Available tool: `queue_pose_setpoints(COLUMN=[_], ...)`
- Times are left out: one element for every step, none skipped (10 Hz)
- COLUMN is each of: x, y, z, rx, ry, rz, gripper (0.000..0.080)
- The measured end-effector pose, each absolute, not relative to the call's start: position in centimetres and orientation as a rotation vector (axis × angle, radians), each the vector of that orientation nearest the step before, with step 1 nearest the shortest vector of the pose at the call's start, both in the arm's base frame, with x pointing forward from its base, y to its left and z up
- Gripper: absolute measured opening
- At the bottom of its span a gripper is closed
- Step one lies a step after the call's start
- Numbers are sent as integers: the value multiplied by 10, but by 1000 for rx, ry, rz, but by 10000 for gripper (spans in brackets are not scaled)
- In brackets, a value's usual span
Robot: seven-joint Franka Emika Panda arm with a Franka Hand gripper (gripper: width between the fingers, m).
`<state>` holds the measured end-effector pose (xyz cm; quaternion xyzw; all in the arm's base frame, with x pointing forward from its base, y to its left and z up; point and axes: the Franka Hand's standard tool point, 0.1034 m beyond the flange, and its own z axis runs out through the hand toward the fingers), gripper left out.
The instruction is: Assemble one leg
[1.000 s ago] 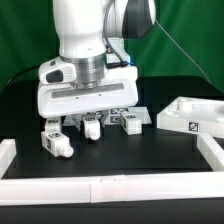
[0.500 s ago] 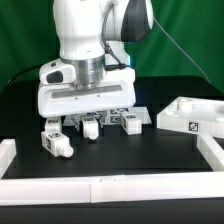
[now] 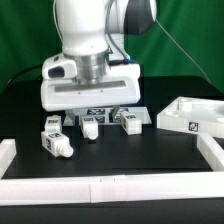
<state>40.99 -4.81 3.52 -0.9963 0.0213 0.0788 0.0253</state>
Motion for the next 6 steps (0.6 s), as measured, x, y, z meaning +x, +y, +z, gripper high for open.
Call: queue_pose_setpoints(x=[403, 400, 403, 408, 412, 412], y=[-34, -10, 15, 31, 37, 36], z=[46, 58, 67, 64, 59, 59], rx=[-3075, -3072, -3066, -3067, -3072, -3073], ry=[187, 286, 417, 473, 467, 447], rz=[269, 285, 305, 317, 322, 321], gripper=[645, 648, 648, 649, 649, 649])
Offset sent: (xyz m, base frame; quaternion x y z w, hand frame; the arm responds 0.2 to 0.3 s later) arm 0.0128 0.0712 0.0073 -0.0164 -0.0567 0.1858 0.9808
